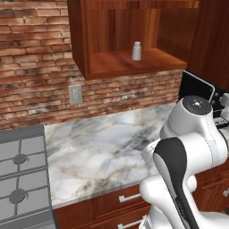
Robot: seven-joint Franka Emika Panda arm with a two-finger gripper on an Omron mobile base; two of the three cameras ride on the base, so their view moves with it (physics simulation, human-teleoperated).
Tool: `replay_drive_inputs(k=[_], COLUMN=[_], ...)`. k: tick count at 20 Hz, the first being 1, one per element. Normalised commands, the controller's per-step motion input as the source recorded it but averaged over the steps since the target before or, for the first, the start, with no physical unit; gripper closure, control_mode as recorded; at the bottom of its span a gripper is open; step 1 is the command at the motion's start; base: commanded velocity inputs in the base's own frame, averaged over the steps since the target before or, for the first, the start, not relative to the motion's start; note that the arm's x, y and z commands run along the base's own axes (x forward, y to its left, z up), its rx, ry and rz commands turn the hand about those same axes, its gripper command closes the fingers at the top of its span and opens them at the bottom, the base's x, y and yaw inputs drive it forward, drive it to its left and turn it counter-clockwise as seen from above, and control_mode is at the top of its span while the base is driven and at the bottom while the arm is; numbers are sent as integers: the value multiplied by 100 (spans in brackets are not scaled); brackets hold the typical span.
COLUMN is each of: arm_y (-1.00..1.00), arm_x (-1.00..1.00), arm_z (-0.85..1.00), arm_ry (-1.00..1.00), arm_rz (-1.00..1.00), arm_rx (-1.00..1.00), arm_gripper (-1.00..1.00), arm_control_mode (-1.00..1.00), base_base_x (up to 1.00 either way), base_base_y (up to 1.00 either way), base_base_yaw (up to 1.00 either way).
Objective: Move the shaker and syrup bottle from the cabinet to the dining counter.
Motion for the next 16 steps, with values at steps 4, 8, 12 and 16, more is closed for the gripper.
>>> replay_drive_inputs(k=[4,8,12,16], arm_y=[0,0,0,0], arm_x=[0,0,0,0], arm_z=[0,0,0,0], arm_ry=[0,0,0,0], arm_rz=[0,0,0,0], arm_rx=[0,0,0,0], arm_gripper=[-100,-100,-100,-100], arm_control_mode=[100,100,100,100], base_base_x=[4,0,0,0], base_base_y=[-3,0,0,0], base_base_yaw=[0,0,0,0])
